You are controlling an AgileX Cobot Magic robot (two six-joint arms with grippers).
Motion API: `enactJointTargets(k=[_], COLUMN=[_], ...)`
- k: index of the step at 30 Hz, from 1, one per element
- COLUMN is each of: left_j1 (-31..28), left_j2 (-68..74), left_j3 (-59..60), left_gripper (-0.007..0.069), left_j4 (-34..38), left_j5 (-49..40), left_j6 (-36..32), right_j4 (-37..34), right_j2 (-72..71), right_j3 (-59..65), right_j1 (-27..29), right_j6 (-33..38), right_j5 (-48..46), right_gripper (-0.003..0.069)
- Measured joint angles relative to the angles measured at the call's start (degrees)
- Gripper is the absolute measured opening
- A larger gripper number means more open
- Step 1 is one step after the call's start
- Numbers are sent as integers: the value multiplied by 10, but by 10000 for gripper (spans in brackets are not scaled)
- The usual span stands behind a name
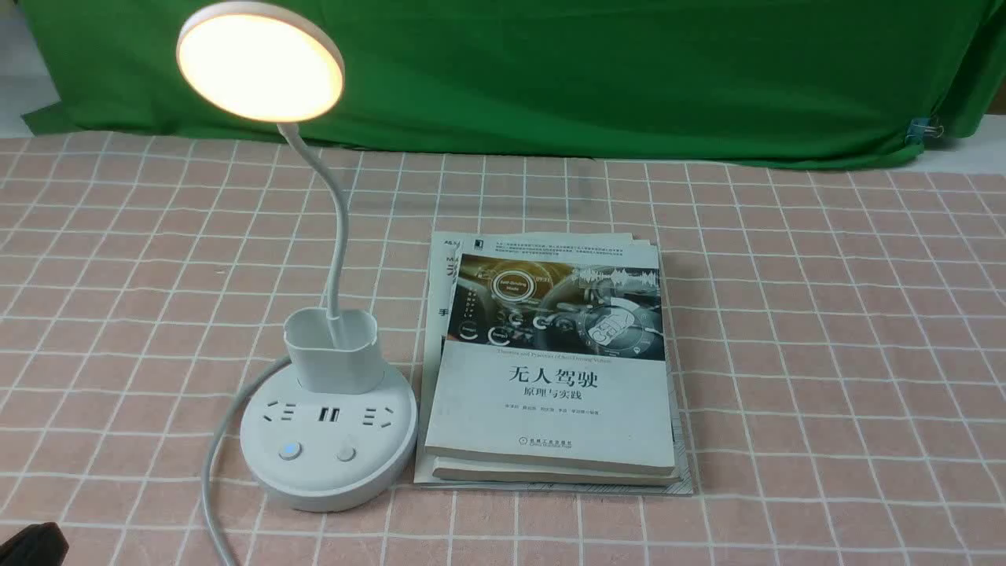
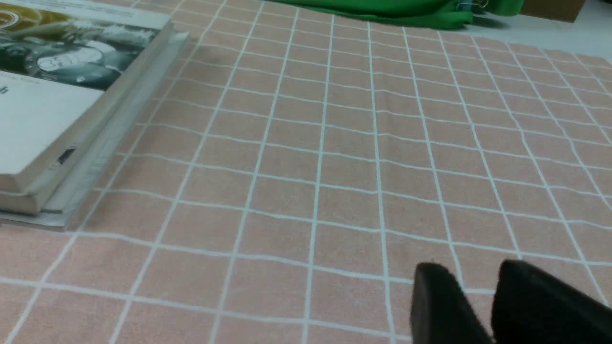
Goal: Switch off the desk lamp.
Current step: Use the left arm to press the button switch on the lamp holder
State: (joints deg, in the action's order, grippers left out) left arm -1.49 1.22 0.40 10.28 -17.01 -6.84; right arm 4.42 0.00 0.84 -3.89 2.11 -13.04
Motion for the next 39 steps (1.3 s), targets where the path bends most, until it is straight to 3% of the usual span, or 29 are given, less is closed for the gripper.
enactJointTargets(k=[23, 25, 31, 36, 39], left_j1=[0, 0, 0, 0, 0], left_j2=[0, 0, 0, 1, 14], left_j3=[0, 0, 0, 0, -14], left_gripper=[5, 5, 5, 5, 5], left_j4=[2, 32, 262, 301, 297], left_j5=[10, 32, 118, 137, 103], left_j6=[1, 16, 96, 101, 101], right_j4=[0, 0, 0, 0, 0], right_j2=[0, 0, 0, 0, 0], right_j3=[0, 0, 0, 0, 0], right_j1=[0, 0, 0, 0, 0], right_j6=[0, 0, 0, 0, 0], right_j5=[0, 0, 0, 0, 0], right_gripper=[240, 240, 240, 240, 240])
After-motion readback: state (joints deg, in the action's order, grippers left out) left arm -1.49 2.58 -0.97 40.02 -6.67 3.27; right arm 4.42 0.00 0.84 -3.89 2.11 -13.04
